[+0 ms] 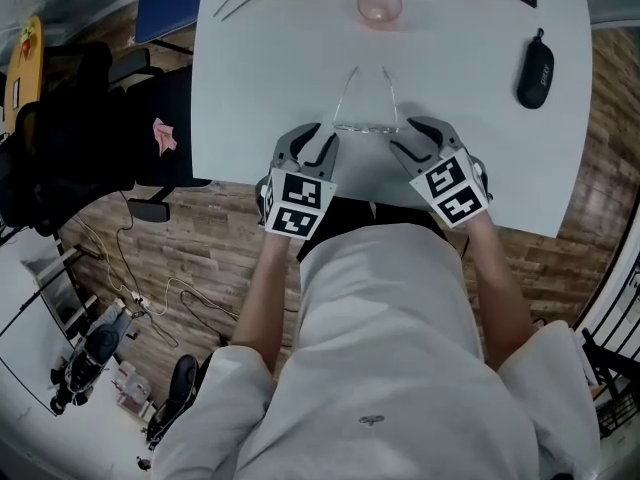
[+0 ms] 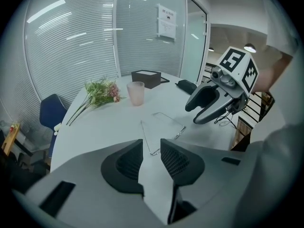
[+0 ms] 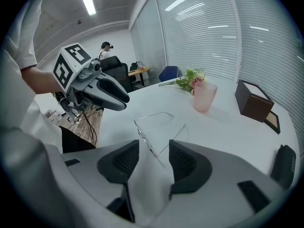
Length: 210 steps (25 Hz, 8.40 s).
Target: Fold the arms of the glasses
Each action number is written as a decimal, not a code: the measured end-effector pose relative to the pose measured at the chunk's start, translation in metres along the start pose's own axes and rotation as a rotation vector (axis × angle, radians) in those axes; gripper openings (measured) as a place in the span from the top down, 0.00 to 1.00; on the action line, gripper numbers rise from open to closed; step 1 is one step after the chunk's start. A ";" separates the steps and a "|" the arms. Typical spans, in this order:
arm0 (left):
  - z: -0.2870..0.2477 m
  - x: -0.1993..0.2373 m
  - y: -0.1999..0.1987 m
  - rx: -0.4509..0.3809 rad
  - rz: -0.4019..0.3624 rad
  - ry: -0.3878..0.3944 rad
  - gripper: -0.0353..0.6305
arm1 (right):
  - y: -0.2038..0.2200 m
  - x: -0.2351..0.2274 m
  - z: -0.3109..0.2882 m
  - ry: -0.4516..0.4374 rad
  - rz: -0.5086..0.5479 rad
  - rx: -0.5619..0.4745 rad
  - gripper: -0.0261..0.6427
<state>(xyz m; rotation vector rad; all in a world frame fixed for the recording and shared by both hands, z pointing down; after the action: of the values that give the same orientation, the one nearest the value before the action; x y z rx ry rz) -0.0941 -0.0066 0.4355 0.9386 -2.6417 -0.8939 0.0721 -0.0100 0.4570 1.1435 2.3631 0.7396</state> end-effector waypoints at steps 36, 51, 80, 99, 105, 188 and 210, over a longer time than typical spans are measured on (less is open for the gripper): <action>-0.045 -0.002 0.028 0.086 -0.041 0.073 0.76 | 0.019 -0.007 -0.037 -0.057 -0.003 0.089 0.71; -0.054 -0.004 0.030 0.105 -0.062 0.131 0.76 | 0.018 -0.008 -0.040 -0.106 -0.015 0.077 0.71; -0.054 -0.010 0.030 0.106 -0.065 0.141 0.77 | 0.021 -0.007 -0.043 -0.120 -0.023 0.076 0.75; -0.056 -0.011 0.032 0.109 -0.063 0.142 0.77 | 0.018 0.000 -0.044 -0.143 -0.026 0.071 0.80; -0.055 -0.012 0.031 0.111 -0.064 0.143 0.77 | 0.018 0.000 -0.043 -0.139 -0.018 0.075 0.81; -0.057 -0.017 0.034 0.119 -0.191 0.135 0.87 | 0.022 0.002 -0.044 -0.117 0.092 0.107 0.84; -0.069 -0.023 0.004 0.048 -0.274 0.326 0.51 | 0.023 0.001 -0.040 -0.119 0.115 0.117 0.86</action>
<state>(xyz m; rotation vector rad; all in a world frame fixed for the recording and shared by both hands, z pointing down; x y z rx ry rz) -0.0525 -0.0223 0.4935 1.3550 -2.3031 -0.6629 0.0624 -0.0087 0.5025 1.3430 2.2822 0.5599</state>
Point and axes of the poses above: the fingertips, and each gripper's own axes: z backward along the fingers, x to its left, y out of its underside, the point moved 5 cm from there along z, backward along the fingers, and after that the axes turned 2 degrees about x, right-handed, at the moved point
